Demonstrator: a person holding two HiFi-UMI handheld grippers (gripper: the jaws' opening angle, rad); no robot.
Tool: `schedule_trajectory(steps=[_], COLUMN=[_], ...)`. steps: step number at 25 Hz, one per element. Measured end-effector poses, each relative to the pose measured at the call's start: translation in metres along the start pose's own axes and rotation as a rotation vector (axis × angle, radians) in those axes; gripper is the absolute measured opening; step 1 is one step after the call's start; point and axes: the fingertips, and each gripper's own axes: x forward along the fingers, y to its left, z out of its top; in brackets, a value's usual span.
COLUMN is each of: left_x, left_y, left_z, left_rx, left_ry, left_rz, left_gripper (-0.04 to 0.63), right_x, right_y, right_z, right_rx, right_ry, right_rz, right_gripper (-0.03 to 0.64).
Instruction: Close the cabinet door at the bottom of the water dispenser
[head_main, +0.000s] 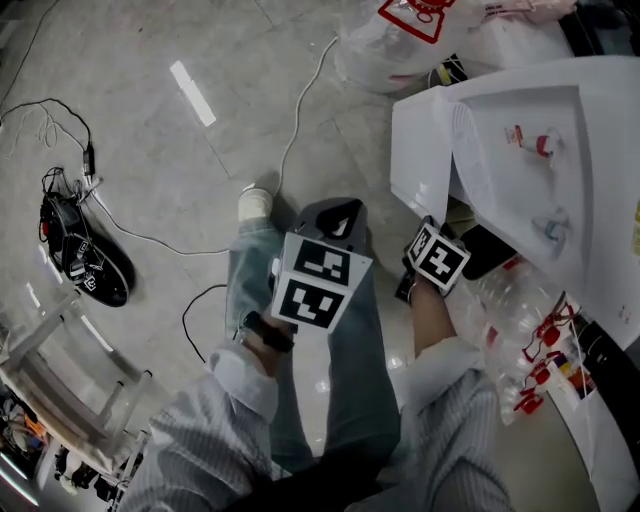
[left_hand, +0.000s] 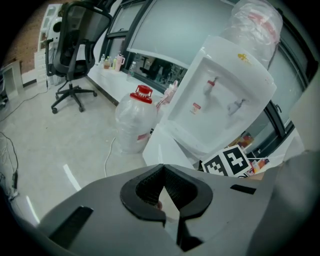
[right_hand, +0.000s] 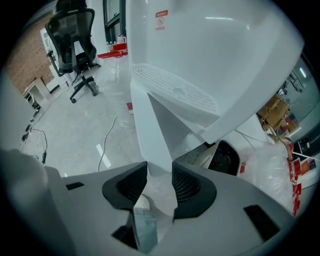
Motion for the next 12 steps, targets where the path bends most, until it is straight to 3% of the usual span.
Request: schedule_trajectory(steps=[12], left_x=[0.024], left_y=[-0.034], left_z=[-0.013], left_rx=[-0.047], left_ry=[-0.005], left_rz=[0.012], left_gripper=[0.011], right_x=[0.013], right_y=[-0.044], right_z=[0.009], right_rx=[0.021], right_ry=[-0.024], right_rz=[-0.013], right_gripper=[0.152])
